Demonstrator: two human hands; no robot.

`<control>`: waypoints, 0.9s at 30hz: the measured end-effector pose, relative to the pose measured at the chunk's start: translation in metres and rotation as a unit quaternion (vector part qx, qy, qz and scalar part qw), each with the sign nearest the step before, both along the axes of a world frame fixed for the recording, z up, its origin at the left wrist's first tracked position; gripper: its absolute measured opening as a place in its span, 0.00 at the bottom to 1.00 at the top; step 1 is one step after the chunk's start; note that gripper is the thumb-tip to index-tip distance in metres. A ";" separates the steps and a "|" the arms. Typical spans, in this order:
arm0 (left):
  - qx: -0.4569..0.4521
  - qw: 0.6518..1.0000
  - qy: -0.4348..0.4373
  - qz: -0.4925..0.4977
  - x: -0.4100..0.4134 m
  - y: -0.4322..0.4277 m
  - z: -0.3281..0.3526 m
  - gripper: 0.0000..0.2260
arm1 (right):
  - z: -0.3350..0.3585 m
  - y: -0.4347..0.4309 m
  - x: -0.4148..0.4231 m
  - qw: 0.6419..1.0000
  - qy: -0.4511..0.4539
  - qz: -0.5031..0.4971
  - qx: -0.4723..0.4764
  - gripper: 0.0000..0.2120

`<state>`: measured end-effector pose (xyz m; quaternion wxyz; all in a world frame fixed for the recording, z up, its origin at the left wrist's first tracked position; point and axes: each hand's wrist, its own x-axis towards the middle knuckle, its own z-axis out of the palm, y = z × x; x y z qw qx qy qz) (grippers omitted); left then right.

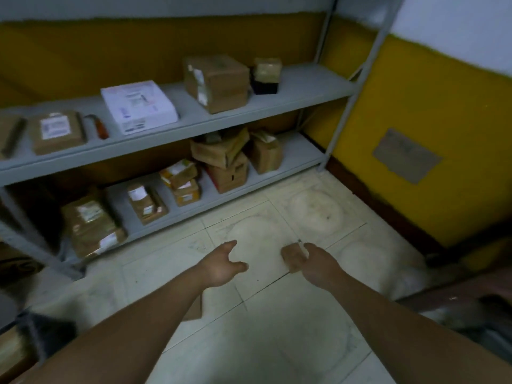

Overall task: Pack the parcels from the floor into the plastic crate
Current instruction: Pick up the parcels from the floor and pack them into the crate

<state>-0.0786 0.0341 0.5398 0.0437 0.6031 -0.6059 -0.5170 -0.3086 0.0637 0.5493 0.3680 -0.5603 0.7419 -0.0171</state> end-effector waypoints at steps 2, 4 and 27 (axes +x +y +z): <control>0.009 1.000 0.000 -0.005 -0.026 -0.026 -0.007 0.35 | 0.000 -0.020 -0.028 1.000 -0.006 -0.019 0.013 0.21; 0.022 1.000 0.001 -0.006 -0.050 -0.056 -0.020 0.35 | -0.011 -0.047 -0.054 0.999 -0.006 -0.041 0.008 0.22; 0.200 0.973 0.007 0.117 -0.262 -0.271 -0.499 0.39 | -0.499 -0.312 -0.232 0.992 0.000 -0.065 0.107 0.32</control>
